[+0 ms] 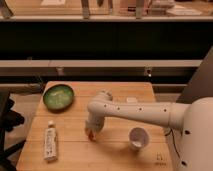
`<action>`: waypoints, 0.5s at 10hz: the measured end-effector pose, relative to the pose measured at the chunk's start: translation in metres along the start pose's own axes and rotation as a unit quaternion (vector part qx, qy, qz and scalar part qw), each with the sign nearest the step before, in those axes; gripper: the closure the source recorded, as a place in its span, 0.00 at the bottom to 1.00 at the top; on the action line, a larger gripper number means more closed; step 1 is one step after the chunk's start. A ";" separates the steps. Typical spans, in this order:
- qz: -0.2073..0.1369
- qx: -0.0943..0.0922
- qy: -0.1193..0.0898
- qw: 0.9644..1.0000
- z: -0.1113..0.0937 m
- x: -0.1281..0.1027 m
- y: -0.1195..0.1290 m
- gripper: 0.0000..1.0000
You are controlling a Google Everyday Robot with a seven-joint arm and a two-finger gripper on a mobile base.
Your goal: Place the pepper in the ceramic cup
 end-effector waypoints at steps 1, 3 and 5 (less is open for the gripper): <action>0.003 0.001 0.002 1.000 -0.003 0.002 -0.001 1.00; 0.008 0.002 0.008 1.000 -0.018 0.004 -0.004 1.00; 0.013 0.005 0.013 1.000 -0.028 0.006 -0.005 1.00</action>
